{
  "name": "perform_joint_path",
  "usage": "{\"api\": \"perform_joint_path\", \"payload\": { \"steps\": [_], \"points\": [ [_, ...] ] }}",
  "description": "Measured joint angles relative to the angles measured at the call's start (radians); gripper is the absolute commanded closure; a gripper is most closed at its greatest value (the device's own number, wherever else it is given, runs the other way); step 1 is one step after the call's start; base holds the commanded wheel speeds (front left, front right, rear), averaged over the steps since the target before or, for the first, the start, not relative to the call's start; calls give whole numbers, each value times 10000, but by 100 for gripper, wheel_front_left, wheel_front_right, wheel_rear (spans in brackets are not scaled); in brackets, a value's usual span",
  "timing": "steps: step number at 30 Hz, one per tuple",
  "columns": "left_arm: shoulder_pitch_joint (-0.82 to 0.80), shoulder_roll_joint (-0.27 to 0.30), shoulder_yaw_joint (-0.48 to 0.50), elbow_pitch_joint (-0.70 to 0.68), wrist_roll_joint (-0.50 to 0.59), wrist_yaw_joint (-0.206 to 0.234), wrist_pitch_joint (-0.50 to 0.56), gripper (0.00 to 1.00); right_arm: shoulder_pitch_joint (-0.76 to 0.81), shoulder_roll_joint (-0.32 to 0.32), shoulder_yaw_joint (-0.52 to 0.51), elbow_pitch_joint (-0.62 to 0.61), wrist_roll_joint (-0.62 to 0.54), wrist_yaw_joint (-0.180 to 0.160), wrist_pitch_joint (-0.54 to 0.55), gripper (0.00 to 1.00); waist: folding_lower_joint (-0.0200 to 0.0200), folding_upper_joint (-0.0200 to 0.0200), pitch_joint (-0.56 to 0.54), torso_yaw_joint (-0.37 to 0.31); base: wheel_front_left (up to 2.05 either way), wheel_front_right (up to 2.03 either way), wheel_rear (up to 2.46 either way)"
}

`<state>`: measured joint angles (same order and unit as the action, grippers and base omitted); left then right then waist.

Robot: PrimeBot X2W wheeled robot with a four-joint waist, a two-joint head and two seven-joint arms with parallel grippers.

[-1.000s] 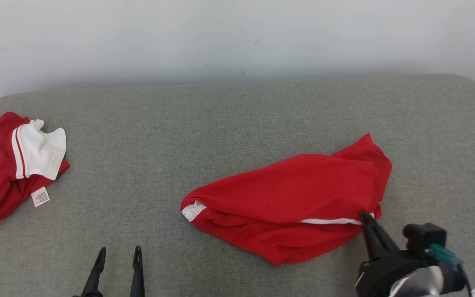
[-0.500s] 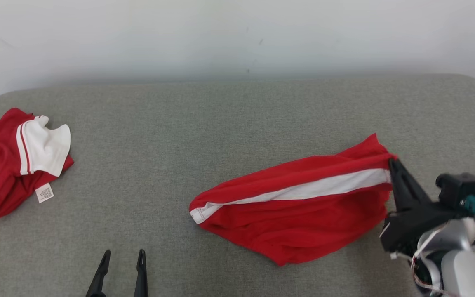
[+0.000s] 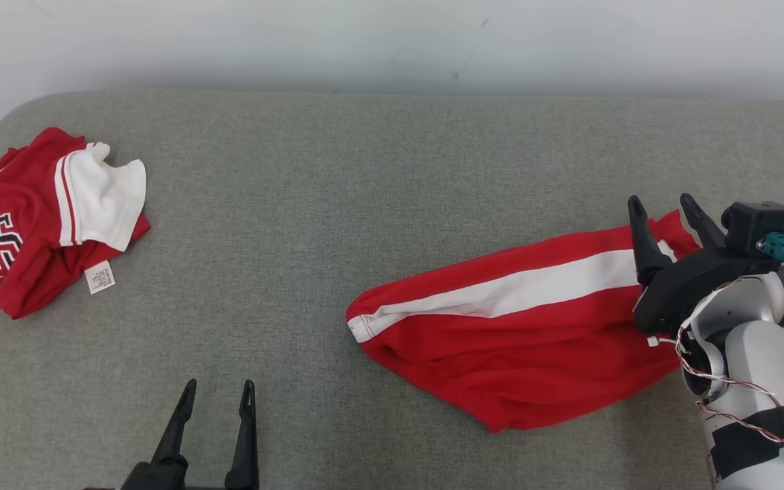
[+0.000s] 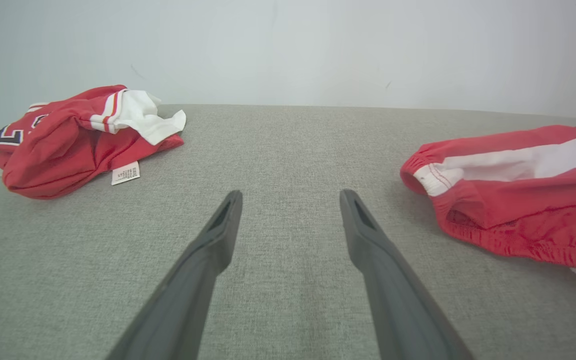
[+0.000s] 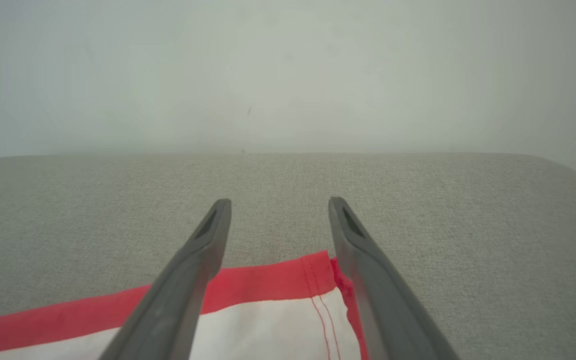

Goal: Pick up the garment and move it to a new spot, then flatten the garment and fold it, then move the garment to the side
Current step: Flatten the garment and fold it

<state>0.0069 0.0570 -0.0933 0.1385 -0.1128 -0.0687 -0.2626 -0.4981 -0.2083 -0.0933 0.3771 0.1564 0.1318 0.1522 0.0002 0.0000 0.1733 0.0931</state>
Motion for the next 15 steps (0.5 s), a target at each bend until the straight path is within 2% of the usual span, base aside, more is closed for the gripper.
{"api": "perform_joint_path", "payload": {
  "steps": [6, 15],
  "points": [
    [-39, -21, 52, -12, 8, 69, 0, 0, 122, 194, -96, -178, -121, 0, -719, 0, 0, 1, -19, -74, 0, 0, 0],
    [28, -35, 86, 63, 29, 65, 0, 0, 1875, 828, -272, -1638, -447, 0, -1601, 0, -3, 0, -316, -468, 0, 0, 0]
  ]
}}
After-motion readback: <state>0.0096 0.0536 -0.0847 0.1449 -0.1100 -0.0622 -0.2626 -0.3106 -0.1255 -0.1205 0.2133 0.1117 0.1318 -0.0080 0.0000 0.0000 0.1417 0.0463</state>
